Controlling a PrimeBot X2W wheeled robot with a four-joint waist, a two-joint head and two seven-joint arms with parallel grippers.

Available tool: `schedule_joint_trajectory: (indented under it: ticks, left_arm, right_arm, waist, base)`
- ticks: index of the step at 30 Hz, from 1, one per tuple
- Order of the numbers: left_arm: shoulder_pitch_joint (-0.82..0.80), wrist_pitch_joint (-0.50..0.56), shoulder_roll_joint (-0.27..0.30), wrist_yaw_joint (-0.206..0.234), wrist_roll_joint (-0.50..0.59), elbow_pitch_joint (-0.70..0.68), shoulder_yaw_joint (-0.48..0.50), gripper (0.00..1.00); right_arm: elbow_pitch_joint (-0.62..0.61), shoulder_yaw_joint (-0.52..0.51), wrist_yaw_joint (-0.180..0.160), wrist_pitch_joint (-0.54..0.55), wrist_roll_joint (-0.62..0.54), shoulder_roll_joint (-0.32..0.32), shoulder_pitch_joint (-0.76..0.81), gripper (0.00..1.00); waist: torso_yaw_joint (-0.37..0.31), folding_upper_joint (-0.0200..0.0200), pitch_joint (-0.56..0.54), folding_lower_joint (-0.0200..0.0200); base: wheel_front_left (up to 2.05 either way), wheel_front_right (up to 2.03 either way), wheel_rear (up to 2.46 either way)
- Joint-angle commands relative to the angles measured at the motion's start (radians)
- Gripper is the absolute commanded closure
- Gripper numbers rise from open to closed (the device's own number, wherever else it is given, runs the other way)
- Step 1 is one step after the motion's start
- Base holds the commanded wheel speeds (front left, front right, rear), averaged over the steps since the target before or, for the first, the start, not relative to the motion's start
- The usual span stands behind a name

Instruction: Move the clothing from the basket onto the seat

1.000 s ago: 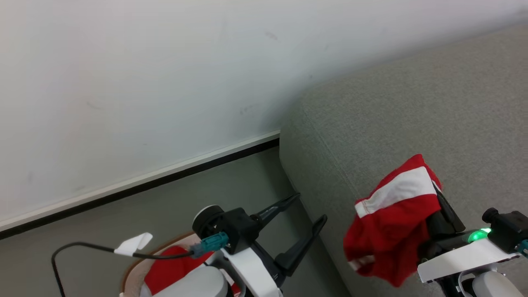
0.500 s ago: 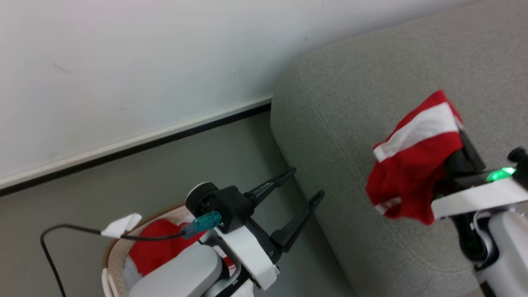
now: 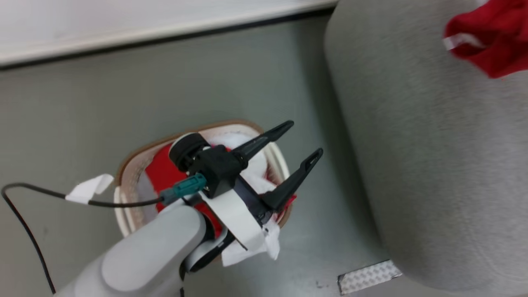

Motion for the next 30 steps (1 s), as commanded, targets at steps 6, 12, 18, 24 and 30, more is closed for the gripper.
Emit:
schedule_joint_trajectory:
  ticks: [6, 12, 18, 24, 30]
  left_arm:
    - [-0.043, -0.009, 0.015, -0.007, 0.017, -0.001, 0.013, 0.00]
    - [-0.026, -0.030, 0.007, -0.010, 0.002, 0.031, 0.015, 0.00]
    - [-0.002, -0.048, -0.002, -0.012, -0.011, 0.064, 0.017, 0.00]
    - [0.035, -0.062, -0.015, -0.006, -0.026, 0.103, 0.023, 0.00]
    - [0.101, -0.072, -0.017, 0.009, -0.047, 0.139, 0.038, 0.00]
  right_arm:
    - [0.183, -0.093, -0.002, 0.048, -0.005, -0.052, -0.087, 1.00]
    - [0.348, -0.009, -0.002, 0.144, -0.087, -0.072, -0.090, 0.00]
    - [0.394, 0.108, -0.002, 0.218, -0.102, -0.085, -0.061, 0.00]
    - [0.396, 0.237, -0.002, 0.305, -0.056, -0.107, -0.014, 0.00]
    - [0.324, 0.366, -0.002, 0.368, -0.021, -0.152, 0.042, 0.00]
  waist:
    - [0.132, -0.0001, 0.159, -0.0003]
    - [0.143, -0.0001, 0.147, -0.0003]
    - [0.131, -0.0001, 0.090, -0.0003]
    - [0.111, -0.0001, -0.012, -0.0003]
    - [0.091, -0.0001, -0.139, -0.0003]
  base:
    - [0.00, 0.00, 0.00]
    - [0.00, 0.00, 0.00]
    - [0.00, 0.00, 0.00]
    - [0.00, 0.00, 0.00]
    - [0.00, 0.00, 0.00]
